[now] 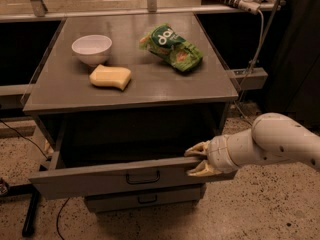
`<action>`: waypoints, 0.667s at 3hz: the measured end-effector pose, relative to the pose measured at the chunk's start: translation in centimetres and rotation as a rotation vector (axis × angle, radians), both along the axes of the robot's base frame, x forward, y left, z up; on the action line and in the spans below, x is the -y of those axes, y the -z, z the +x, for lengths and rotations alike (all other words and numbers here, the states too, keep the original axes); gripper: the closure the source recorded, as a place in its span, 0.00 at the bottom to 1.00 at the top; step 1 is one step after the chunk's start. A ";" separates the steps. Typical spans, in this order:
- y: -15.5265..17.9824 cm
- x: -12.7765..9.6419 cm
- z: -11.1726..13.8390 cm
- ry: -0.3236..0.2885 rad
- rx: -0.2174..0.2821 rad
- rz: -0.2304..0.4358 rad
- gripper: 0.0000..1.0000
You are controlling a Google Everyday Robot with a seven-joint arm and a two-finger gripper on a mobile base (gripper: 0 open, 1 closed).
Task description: Open top drawer
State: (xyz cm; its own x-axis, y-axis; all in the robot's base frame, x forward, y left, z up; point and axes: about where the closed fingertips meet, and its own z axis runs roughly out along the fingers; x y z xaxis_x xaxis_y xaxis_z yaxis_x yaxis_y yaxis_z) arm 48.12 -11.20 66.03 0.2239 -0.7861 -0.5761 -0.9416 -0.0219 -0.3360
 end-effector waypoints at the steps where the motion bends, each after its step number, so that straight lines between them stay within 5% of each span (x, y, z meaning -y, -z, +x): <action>1: 0.0 0.0 0.0 0.000 0.000 0.000 0.59; 2: -0.3 0.0 0.0 0.000 0.000 0.000 0.34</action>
Offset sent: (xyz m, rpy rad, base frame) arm 0.0033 -0.0026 -0.0026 -0.0047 0.0168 0.0029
